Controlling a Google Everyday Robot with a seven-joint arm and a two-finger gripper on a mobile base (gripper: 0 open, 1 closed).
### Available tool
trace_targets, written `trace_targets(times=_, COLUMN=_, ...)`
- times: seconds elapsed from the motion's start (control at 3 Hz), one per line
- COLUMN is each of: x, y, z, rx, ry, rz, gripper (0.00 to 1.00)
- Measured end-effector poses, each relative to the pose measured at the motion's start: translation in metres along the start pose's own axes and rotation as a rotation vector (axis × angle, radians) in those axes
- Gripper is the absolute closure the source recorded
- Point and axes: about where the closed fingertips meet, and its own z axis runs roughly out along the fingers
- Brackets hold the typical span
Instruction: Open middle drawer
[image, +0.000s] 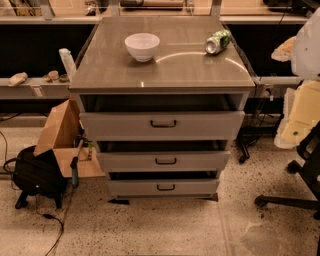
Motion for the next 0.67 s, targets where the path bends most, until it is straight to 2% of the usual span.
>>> trace_targets(times=0.67, x=0.008, y=-0.006, z=0.028, rx=-0.016, ry=-0.006, rz=0.018, gripper=0.0)
